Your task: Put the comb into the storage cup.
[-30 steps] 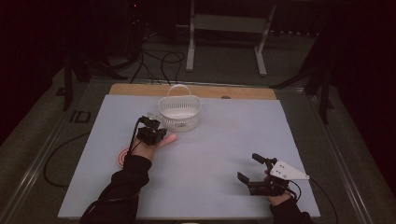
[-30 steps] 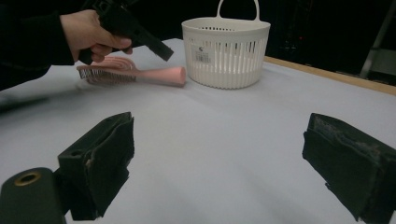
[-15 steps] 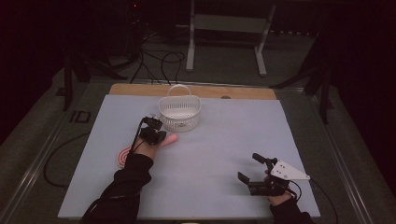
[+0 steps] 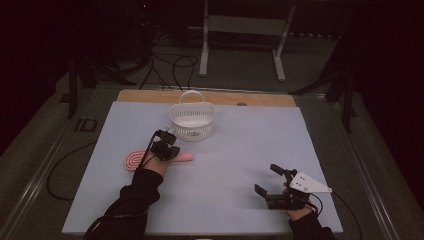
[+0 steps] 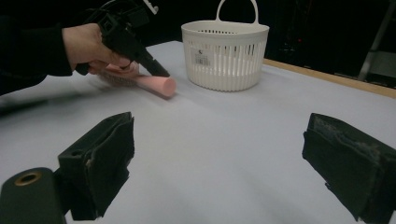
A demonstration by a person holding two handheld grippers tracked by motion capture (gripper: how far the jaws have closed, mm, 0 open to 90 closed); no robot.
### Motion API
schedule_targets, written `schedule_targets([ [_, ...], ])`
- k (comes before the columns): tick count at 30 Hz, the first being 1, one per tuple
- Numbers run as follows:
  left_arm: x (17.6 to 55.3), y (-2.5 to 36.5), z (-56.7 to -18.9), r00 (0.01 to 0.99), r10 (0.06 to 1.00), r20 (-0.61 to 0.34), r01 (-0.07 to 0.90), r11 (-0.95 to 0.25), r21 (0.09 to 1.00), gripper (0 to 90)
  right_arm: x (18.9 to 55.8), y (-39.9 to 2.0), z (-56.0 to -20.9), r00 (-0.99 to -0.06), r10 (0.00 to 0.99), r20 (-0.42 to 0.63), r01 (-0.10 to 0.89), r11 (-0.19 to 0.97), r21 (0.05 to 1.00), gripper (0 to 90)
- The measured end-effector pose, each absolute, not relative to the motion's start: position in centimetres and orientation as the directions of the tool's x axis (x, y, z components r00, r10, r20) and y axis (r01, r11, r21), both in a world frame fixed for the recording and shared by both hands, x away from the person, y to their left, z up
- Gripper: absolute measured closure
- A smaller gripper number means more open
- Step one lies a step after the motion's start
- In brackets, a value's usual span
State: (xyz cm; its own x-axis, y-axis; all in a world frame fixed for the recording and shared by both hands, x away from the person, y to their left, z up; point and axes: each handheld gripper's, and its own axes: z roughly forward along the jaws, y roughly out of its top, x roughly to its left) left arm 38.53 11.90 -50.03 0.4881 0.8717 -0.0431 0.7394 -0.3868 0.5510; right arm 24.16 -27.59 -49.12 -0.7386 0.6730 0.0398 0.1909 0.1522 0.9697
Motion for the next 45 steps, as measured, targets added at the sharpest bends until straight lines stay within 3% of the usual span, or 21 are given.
schedule_targets([
  [20,35.9,12.4,-50.3,0.550,0.832,-0.065,0.724,-0.437,0.534,90.0,24.1,-27.6,-49.1,-0.737,0.674,0.039,0.190,0.152,0.970,8.7],
  [45,32.9,15.3,-50.2,0.543,0.833,-0.106,0.747,-0.421,0.514,90.0,24.1,-27.6,-49.0,-0.736,0.676,0.038,0.188,0.151,0.970,8.8],
])
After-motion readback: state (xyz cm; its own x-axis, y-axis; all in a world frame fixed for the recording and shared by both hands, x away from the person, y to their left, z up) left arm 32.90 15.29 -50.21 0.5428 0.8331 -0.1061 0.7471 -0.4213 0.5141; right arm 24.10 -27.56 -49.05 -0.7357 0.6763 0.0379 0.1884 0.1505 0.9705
